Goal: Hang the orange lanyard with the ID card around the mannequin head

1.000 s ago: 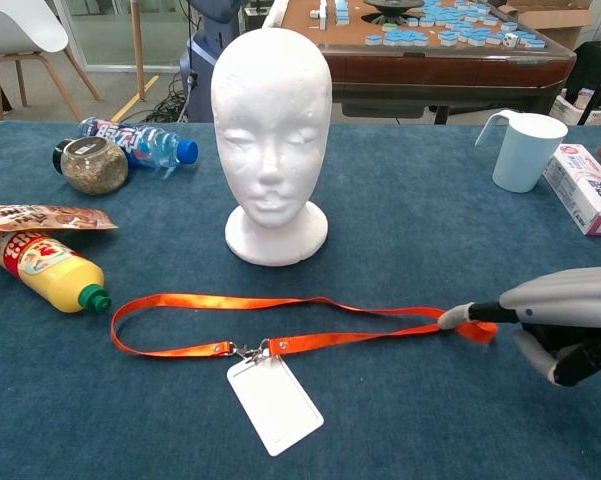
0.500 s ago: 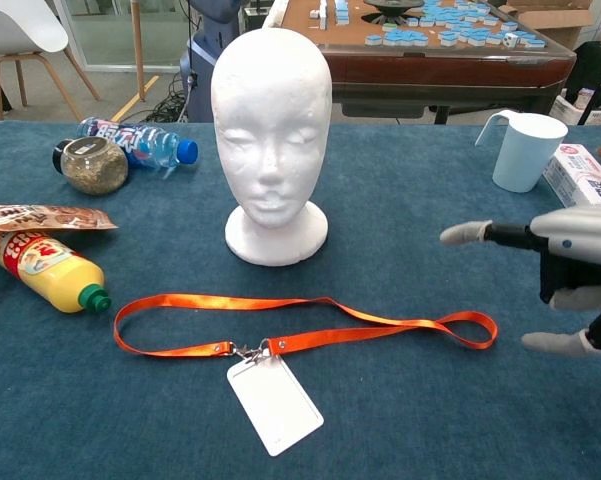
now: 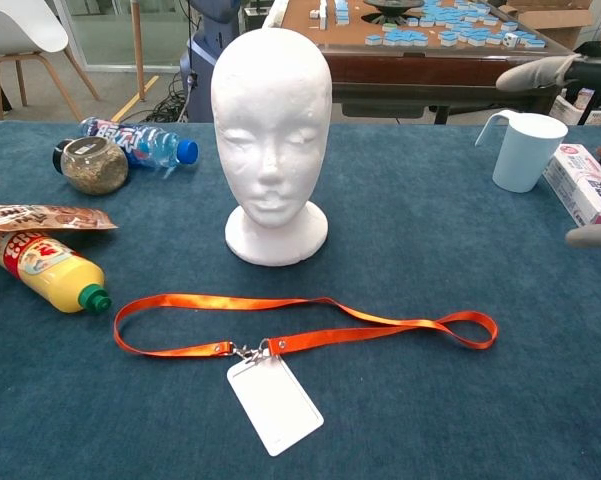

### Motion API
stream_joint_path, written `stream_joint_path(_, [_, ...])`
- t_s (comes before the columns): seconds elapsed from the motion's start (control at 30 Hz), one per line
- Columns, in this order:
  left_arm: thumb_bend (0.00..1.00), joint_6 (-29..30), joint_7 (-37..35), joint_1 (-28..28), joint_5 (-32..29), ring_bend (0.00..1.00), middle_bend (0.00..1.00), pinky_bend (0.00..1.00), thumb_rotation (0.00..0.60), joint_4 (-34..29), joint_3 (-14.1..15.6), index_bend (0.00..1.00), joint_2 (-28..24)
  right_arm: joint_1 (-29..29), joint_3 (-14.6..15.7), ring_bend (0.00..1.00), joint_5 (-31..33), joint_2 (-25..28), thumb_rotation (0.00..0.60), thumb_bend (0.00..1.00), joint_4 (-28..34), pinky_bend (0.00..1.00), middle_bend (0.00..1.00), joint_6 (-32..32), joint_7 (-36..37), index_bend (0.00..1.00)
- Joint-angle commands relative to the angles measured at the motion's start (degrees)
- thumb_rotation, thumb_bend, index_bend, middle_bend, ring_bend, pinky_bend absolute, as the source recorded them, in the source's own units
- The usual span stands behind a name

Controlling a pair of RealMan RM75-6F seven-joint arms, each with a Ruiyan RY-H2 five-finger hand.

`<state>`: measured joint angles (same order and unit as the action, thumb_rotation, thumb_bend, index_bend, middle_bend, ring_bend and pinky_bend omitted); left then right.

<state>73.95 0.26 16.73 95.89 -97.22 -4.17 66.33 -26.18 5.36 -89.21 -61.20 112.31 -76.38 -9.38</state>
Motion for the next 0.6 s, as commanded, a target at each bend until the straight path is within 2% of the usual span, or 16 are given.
stream_joint_path(0.03, [0.28, -5.53, 3.73, 4.22, -2.61, 0.76, 0.71, 0.82, 0.6, -0.93, -1.61, 0.4, 1.45, 0.73, -0.32, 1.0, -0.2, 0.7, 0.6, 0.17, 0.46, 1.0, 1.0, -0.13, 0.29, 0.09])
stream_joint_path(0.17, [0.28, -12.24, 8.5, 7.98, -7.31, 0.83, 0.78, 0.9, 0.6, -1.95, -2.65, 0.4, 2.51, 1.52, -0.62, 1.0, 0.04, 1.54, 0.6, 0.17, 0.78, 1.0, 1.0, 0.58, 0.0, 0.09])
stream_joint_path(0.6, [0.28, -24.52, 21.09, 17.24, -21.0, 0.91, 0.87, 0.94, 0.6, 0.01, -4.14, 0.34, 9.12, 3.29, -1.35, 1.0, 0.9, 1.82, 0.6, 0.17, 0.02, 1.0, 1.0, 3.29, 0.29, 0.09])
